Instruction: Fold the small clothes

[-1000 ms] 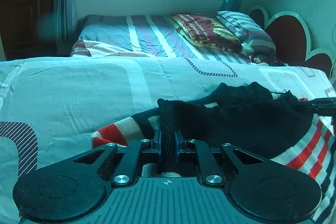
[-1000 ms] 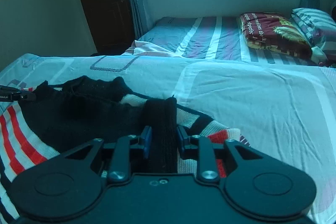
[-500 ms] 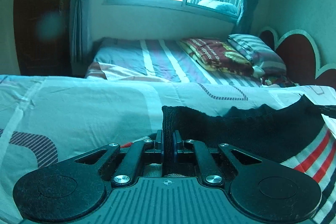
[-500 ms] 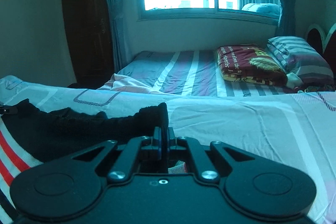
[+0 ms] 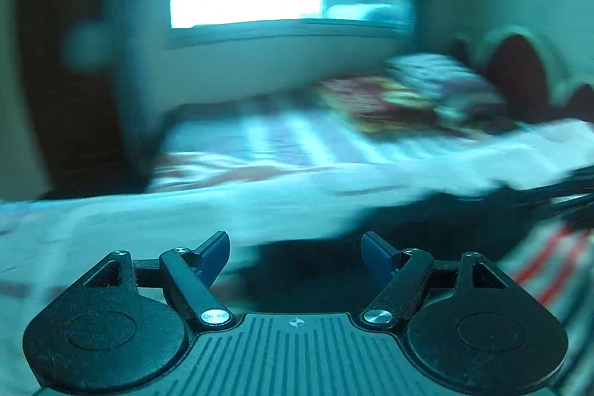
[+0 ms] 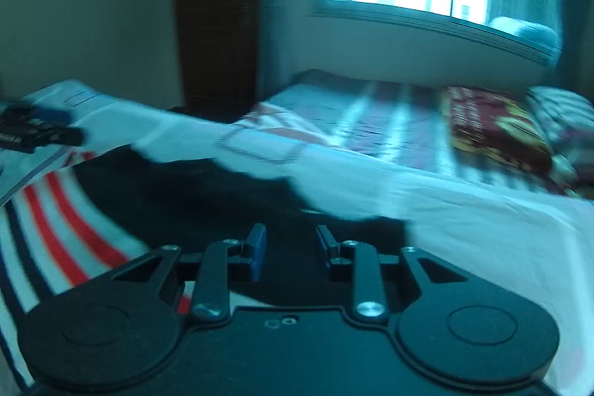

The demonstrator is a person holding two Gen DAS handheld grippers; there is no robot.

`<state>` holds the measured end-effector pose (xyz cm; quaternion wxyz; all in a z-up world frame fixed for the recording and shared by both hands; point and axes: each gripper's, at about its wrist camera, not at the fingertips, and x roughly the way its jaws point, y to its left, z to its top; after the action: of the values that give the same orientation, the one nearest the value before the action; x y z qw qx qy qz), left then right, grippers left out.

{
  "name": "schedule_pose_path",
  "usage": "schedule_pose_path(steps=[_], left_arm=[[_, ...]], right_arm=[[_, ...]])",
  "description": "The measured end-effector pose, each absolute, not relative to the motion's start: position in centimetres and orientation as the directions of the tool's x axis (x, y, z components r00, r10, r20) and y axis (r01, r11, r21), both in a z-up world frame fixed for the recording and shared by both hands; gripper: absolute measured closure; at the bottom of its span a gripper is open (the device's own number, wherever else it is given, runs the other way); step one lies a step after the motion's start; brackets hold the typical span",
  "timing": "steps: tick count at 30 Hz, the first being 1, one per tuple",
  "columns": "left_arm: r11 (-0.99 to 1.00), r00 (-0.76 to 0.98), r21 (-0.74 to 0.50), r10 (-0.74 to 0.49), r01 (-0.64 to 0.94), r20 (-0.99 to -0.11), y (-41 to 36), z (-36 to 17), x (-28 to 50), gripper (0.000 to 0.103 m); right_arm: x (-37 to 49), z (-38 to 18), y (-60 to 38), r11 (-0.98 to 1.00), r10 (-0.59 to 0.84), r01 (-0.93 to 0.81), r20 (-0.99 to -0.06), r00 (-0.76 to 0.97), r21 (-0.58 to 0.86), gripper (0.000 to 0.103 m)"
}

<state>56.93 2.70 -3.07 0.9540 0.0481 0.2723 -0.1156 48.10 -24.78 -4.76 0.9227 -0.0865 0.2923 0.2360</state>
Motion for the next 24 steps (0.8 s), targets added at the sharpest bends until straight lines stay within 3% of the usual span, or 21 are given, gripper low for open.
schedule_pose_path(steps=[4, 6, 8, 10, 14, 20, 24], left_arm=[[0.932, 0.759, 0.038, -0.270, 0.361, -0.593, -3.2, -5.2, 58.0, 0.026], [0.937, 0.739, 0.065, -0.227, 0.343, -0.634, -3.5, -6.9, 58.3, 0.026], [0.950, 0.749, 0.093, -0.174, 0.299, -0.639, -1.5, -8.1, 57.9, 0.026], [0.968, 0.760, 0.048, -0.163, 0.247, -0.629, 2.5, -8.7, 57.2, 0.026], [0.976, 0.767, 0.037, -0.147, 0.217, -0.625, 6.8, -9.1, 56.1, 0.026], [0.985, 0.788, 0.052, -0.097, 0.162, -0.609, 5.4, -7.5, 55.8, 0.026], [0.969, 0.806, 0.014, -0.196, 0.246, -0.559, 1.5, -5.6, 52.4, 0.026]], right_arm=[[48.7, -6.6, -19.2, 0.821, 0.419, -0.569, -0.618, 0.665, -0.056, 0.077], [48.9, -7.5, -18.3, 0.808, 0.395, -0.581, -0.639, 0.660, -0.100, 0.077], [48.8, -7.6, -19.5, 0.810, 0.364, -0.568, -0.635, 0.681, -0.146, 0.075], [49.1, -7.4, -22.8, 0.854, 0.280, -0.488, -0.632, 0.723, -0.180, 0.075], [49.9, -7.0, -29.7, 0.929, 0.171, -0.339, -0.637, 0.752, -0.150, 0.076], [48.2, -4.9, -28.6, 0.939, 0.200, -0.326, -0.597, 0.777, -0.110, 0.069], [43.4, -4.7, -25.3, 0.883, 0.335, -0.463, -0.582, 0.741, -0.081, 0.067]])
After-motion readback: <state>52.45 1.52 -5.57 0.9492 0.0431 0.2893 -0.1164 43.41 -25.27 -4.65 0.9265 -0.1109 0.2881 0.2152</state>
